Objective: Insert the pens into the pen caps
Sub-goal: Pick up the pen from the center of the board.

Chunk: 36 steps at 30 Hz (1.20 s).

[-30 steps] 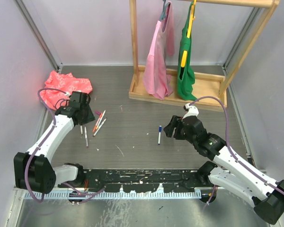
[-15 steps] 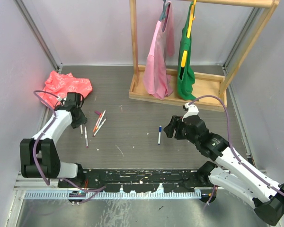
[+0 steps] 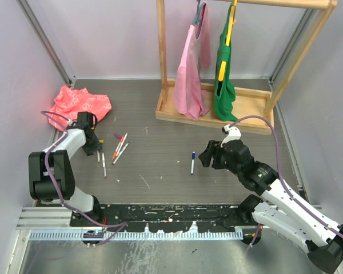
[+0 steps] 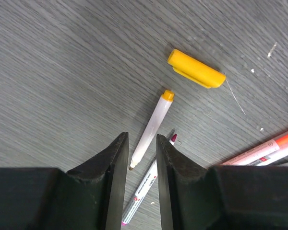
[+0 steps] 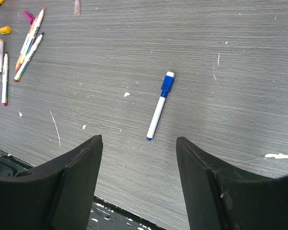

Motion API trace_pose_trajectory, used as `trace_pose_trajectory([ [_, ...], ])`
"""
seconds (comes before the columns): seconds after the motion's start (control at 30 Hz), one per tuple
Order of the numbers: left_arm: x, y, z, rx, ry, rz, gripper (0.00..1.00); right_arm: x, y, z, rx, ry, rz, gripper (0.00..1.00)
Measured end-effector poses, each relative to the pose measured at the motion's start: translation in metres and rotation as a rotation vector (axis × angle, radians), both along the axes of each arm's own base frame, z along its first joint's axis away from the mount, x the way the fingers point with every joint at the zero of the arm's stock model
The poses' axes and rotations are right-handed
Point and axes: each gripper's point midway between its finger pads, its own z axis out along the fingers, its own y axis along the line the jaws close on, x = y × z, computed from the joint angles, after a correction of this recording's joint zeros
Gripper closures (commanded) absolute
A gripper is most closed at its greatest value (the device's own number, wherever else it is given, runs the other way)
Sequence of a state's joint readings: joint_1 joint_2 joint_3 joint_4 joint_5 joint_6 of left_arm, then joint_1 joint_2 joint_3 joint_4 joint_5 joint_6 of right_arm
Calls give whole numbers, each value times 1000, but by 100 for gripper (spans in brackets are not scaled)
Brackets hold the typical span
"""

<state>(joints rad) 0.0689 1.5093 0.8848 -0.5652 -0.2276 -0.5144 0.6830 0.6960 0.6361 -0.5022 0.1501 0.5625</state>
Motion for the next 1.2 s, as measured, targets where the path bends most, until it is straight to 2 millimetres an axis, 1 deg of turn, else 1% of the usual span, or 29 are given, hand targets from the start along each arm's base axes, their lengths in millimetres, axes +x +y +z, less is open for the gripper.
trace_pose_trajectory([
  [0.2,3,6,-8,-20,6,16,74,-1,0,-1,-2,2,0,32],
  [0.33,5,6,-16,-32,18,17,75,-1,-1,0,-1,1,0,32],
  [0.4,6,5,-19,-38,22,14,79,-1,-1,0,-2,2,0,32],
  [0.43,8,4,-19,-41,15,14,83,-1,-1,0,-2,2,0,32],
  [0.5,8,4,-19,-44,13,12,87,-1,-1,0,-2,2,0,32],
  [0.63,9,4,-19,-44,11,11,93,-1,-1,0,-1,2,0,32],
  [0.8,9,4,-18,-44,6,15,97,-2,-1,2,4,-4,0,32],
  [0.87,6,3,-14,-44,-1,18,97,-2,-2,2,4,-5,-1,32],
  [0.93,5,3,-2,-45,-29,18,96,-3,-4,3,2,-7,-4,32],
  [0.97,6,2,8,-47,-58,16,95,-4,-4,4,3,-8,-5,32],
  [1.03,10,-3,36,-65,-151,1,93,-3,-5,7,6,-15,-7,32],
  [1.13,14,-15,78,-107,-293,-40,95,-3,-5,11,15,-27,-7,32],
  [1.17,15,-24,98,-133,-352,-73,95,-3,-4,13,19,-32,-5,32],
  [1.2,16,-30,112,-147,-392,-95,95,-3,-3,14,24,-37,-1,32],
])
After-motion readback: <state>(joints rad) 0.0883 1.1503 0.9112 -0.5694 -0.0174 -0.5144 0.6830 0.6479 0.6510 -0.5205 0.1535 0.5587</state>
